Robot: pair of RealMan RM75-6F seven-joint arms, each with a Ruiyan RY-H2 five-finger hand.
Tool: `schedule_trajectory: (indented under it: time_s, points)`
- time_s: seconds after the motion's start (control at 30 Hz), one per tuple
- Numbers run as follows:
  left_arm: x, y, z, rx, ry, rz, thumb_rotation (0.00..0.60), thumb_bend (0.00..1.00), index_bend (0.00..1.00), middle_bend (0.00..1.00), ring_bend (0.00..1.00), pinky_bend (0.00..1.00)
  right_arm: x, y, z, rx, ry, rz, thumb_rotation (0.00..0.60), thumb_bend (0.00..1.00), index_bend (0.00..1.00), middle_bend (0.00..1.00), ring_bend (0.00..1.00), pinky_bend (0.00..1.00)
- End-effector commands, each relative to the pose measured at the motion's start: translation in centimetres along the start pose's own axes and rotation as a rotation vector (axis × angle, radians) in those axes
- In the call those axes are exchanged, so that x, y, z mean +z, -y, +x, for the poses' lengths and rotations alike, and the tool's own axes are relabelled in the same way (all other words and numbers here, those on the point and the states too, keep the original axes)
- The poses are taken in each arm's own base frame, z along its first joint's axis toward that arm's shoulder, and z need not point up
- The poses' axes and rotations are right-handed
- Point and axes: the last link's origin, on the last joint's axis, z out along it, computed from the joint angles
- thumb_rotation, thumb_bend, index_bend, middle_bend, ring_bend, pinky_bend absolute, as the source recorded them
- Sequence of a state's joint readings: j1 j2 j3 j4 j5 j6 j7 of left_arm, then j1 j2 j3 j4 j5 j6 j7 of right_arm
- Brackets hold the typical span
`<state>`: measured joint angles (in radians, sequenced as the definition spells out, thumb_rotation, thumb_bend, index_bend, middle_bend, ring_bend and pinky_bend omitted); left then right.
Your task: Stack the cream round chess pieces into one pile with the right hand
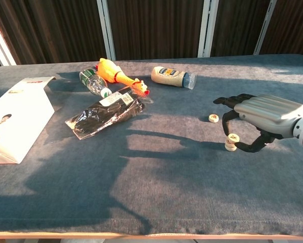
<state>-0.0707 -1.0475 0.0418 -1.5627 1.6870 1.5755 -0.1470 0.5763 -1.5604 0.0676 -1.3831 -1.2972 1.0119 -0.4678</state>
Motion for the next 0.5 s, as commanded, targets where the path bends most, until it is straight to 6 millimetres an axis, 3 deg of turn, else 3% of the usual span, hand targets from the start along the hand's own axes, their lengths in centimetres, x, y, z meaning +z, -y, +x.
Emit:
schedule_trajectory:
  time_s: [0.03,0.5]
  points:
    - [-0.01,-0.02,0.0,0.0,0.001,-0.001,0.6,0.54,0.0,0.0,0.0,0.03,0.04,0.04,-0.08,-0.003,0.003,-0.002,0.6,0.5,0.58,0.01,0.0,0.0]
    - [-0.03,-0.02,0.01,-0.001,-0.001,0.0,0.6,0.54,0.0,0.0,0.0,0.03,-0.07,-0.23,-0.1,-0.004,0.01,-0.01,0.6,0.5,0.47,0.01,0.0,0.0]
